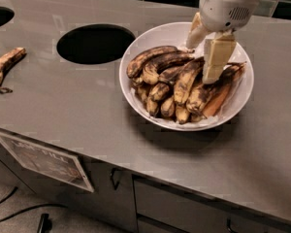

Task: Pick banana from white bowl

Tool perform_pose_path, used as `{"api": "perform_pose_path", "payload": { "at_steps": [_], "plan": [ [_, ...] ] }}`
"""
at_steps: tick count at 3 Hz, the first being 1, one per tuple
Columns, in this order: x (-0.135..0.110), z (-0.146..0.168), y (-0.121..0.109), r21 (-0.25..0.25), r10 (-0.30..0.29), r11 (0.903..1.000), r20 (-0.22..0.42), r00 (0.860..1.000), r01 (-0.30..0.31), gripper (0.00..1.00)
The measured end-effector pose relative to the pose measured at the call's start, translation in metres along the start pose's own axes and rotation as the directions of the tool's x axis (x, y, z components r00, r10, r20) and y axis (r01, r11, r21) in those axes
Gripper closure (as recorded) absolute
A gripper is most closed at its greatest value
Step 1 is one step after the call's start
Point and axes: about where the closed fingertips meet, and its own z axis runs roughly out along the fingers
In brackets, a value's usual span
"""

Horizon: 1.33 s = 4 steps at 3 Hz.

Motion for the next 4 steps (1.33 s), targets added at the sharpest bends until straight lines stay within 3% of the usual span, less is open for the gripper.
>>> {"api": "perform_pose_path", "payload": {
  "at_steps": [4],
  "plan": [
    [0.0074,0.0076,-0.0055,-0.019,0.001,0.9998,-0.005,1.0,-0.001,0.35]
  ]
}}
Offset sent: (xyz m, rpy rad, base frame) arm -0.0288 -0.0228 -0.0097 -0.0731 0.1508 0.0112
